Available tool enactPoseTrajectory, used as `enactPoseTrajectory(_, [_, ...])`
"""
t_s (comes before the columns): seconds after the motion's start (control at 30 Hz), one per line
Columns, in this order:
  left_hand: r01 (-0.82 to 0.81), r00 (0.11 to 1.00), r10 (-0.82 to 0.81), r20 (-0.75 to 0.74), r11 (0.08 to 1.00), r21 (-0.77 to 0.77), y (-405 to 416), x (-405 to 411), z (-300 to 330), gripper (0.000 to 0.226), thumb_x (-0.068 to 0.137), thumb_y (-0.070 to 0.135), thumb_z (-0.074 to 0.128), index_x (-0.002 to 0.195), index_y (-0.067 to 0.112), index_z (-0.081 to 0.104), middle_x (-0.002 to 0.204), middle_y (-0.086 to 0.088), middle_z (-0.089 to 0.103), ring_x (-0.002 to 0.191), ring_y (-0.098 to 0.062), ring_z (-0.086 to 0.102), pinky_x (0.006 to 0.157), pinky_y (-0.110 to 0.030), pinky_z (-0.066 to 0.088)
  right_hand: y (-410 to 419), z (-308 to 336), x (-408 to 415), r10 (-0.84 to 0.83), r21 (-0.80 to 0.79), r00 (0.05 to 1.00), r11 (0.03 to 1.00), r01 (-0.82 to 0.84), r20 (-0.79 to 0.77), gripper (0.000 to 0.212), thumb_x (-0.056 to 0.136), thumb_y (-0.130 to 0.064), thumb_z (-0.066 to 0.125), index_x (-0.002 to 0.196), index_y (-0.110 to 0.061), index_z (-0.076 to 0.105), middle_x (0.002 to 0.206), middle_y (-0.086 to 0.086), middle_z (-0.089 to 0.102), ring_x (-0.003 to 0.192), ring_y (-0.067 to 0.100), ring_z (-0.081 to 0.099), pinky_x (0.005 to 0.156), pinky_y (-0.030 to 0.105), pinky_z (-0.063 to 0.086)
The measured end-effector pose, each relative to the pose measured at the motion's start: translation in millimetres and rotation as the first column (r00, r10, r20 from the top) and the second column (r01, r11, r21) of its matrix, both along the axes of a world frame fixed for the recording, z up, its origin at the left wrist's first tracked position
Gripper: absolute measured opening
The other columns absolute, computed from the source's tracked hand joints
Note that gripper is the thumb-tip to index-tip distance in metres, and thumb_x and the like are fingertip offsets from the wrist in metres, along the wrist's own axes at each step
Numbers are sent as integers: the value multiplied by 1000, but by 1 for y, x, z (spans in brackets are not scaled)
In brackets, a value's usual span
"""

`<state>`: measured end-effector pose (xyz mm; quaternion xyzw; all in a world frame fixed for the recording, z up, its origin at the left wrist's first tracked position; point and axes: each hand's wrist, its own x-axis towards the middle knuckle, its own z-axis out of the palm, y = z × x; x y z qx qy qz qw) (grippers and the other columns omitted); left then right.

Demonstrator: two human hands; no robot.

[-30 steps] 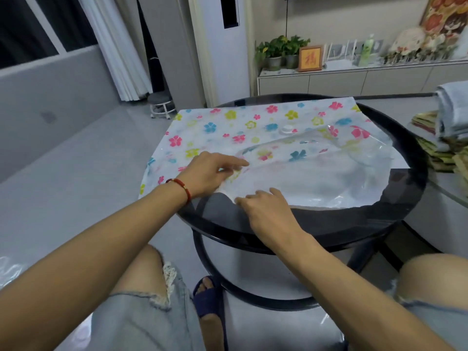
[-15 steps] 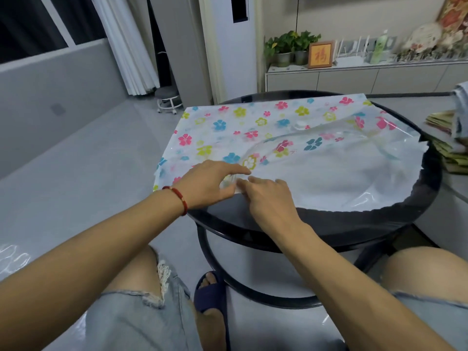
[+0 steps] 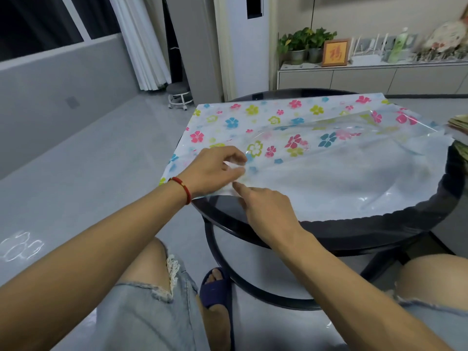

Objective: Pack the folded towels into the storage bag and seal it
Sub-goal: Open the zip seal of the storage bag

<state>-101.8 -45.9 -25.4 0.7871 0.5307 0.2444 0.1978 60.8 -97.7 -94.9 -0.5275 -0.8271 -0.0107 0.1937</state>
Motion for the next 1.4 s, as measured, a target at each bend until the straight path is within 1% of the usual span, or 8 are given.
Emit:
enactPoseTrajectory(0.1, [31, 976, -36, -214, 999, -25, -18, -13, -9, 47, 92, 23, 55, 133, 46, 48, 133, 11, 60, 109, -14, 59, 97, -33, 49, 7, 0, -2, 34, -17, 999, 999, -35, -25, 48, 97, -11, 48, 140, -32, 49, 105, 2, 68, 86, 36, 64, 60, 38, 36])
enactPoseTrajectory(0.23, [-19, 869, 91, -487, 988, 151, -24, -26, -23, 45, 94, 14, 43, 126, 44, 52, 113, -5, 69, 102, -32, 61, 87, -41, 50, 8, -5, 0, 134, 0, 991, 991, -134, -13, 40, 97, -10, 46, 133, -24, 57, 119, -1, 63, 108, 30, 61, 71, 39, 43])
enactPoseTrajectory(0.53, [-189, 982, 188, 19, 980, 56, 20, -49, 11, 30, 97, 14, 47, 108, 30, 71, 96, 8, 74, 92, -7, 66, 87, -33, 56, -10, -7, -3, 161, -62, 982, 986, -156, 98, 14, 89, -14, 52, 91, -18, 65, 100, 2, 59, 97, 31, 56, 68, 36, 27])
enactPoseTrajectory(0.7, [124, 980, -141, -139, 985, -122, -13, -57, 3, 63, 85, 21, 65, 138, 49, 44, 133, 25, 57, 116, -4, 55, 92, -19, 50, 5, -1, -40, 166, 59, 985, 984, -168, 50, 41, 100, -25, 52, 141, -25, 49, 103, 3, 71, 88, 36, 66, 62, 36, 27])
enactPoseTrajectory(0.87, [184, 849, -104, -518, 977, 105, -18, -68, -5, 44, 94, 14, 46, 130, 34, 60, 127, 7, 64, 113, -19, 56, 88, -27, 43, 11, -5, -42, 202, 68, 979, 977, -203, 15, 49, 95, -11, 50, 142, -27, 53, 103, 1, 70, 83, 36, 67, 56, 36, 29])
enactPoseTrajectory(1.0, [36, 862, 66, -503, 981, 192, -4, -76, 3, 40, 98, 14, 44, 127, 33, 64, 127, 4, 67, 113, -27, 60, 90, -43, 50, 14, -10, -40, 301, 2, 953, 954, -301, 40, 41, 95, -5, 48, 132, -20, 60, 117, 3, 64, 109, 33, 58, 80, 43, 50])
enactPoseTrajectory(1.17, [-115, 894, 194, -404, 970, 213, 25, -80, 25, 40, 98, 10, 46, 125, 31, 67, 123, -1, 70, 111, -28, 62, 96, -40, 48, 0, -26, -31, 333, -135, 937, 938, -319, 107, 44, 98, -1, 40, 129, -25, 61, 147, 0, 46, 154, 37, 18, 114, 61, 26])
enactPoseTrajectory(1.4, [-219, 870, 335, -361, 920, 325, 48, -72, 58, 46, 96, 3, 39, 124, 26, 67, 122, -8, 69, 108, -31, 62, 95, -42, 51, -4, -26, -13, 386, -110, 922, 918, -382, 25, 23, 106, -17, 40, 114, -27, 59, 100, -7, 45, 100, 17, 38, 82, 40, 29])
